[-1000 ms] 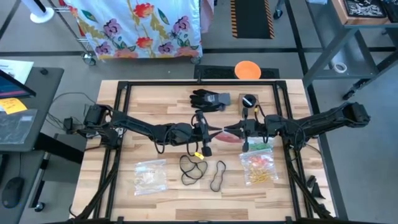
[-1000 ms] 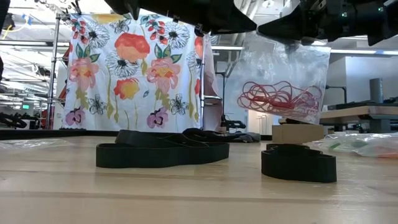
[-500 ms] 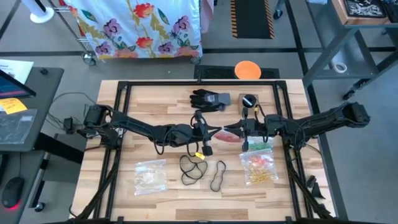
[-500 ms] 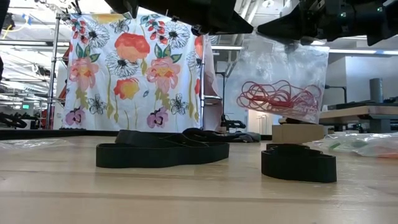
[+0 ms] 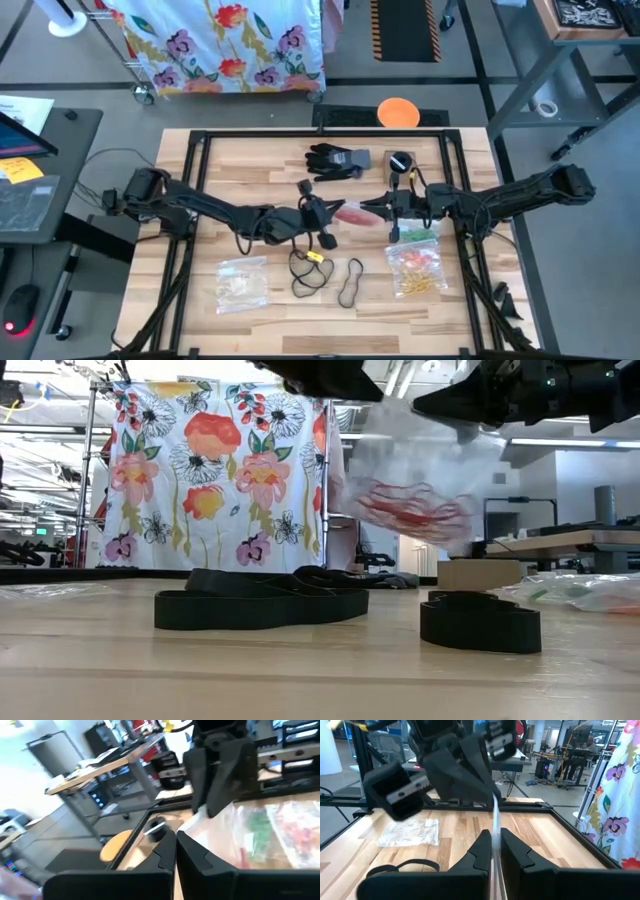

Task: Sort rubber bands
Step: Close the transparent zip bag containing the red rubber bands

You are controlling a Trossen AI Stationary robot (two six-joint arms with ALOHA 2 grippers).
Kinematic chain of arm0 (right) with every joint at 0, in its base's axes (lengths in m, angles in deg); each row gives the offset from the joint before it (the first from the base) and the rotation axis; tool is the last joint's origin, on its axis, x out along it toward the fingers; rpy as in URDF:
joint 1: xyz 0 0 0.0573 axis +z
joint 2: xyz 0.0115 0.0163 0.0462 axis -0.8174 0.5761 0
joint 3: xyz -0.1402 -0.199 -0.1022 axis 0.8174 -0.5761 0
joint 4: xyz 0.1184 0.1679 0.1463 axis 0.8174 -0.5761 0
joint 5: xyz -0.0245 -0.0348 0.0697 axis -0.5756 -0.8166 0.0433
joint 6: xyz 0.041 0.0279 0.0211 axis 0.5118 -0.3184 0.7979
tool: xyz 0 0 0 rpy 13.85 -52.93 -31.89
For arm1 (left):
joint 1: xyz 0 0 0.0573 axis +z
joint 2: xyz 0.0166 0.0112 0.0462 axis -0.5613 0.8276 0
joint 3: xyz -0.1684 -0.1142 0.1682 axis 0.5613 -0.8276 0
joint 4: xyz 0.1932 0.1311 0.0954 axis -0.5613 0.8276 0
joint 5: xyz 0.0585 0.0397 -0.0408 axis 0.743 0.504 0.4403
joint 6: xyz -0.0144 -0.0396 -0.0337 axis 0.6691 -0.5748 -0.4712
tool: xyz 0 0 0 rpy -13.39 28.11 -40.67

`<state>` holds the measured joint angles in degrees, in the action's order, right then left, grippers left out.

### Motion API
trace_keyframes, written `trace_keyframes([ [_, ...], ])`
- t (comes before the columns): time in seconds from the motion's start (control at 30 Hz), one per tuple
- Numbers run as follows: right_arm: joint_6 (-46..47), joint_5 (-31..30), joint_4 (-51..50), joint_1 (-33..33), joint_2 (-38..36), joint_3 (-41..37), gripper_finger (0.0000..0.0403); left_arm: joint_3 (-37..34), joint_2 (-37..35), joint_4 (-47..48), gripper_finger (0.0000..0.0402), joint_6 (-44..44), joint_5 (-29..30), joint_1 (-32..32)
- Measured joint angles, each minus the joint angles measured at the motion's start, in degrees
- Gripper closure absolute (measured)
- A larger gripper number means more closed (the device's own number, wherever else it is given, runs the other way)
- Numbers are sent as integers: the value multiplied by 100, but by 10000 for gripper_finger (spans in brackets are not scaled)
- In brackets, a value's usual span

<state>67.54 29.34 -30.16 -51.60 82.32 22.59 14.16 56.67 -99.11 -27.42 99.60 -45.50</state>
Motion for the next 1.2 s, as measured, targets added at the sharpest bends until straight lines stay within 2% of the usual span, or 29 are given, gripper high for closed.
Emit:
trace_keyframes([
  [0.07,0,2,-7,1,0,0,381,-1,-147,226,401,0,285,-94],
  [0.23,9,24,-157,7,5,-37,381,9,-490,577,400,4,1451,-334],
  [0.3,9,22,-110,2,-4,-26,381,0,-535,777,400,26,1723,-439],
  [0.37,9,22,-122,0,0,-26,381,-11,-564,857,401,30,1752,-502],
  [0.53,6,22,-91,0,0,-26,381,-4,-581,936,401,153,1431,-538],
  [0.83,-4,20,-62,0,0,-26,381,-5,-445,958,392,174,83,-272],
  [1.0,-4,17,-66,0,0,-20,381,-2,-323,896,329,337,-72,-127],
  [1.2,-4,14,-81,0,0,-17,381,-2,-314,933,212,-18,-371,1],
])
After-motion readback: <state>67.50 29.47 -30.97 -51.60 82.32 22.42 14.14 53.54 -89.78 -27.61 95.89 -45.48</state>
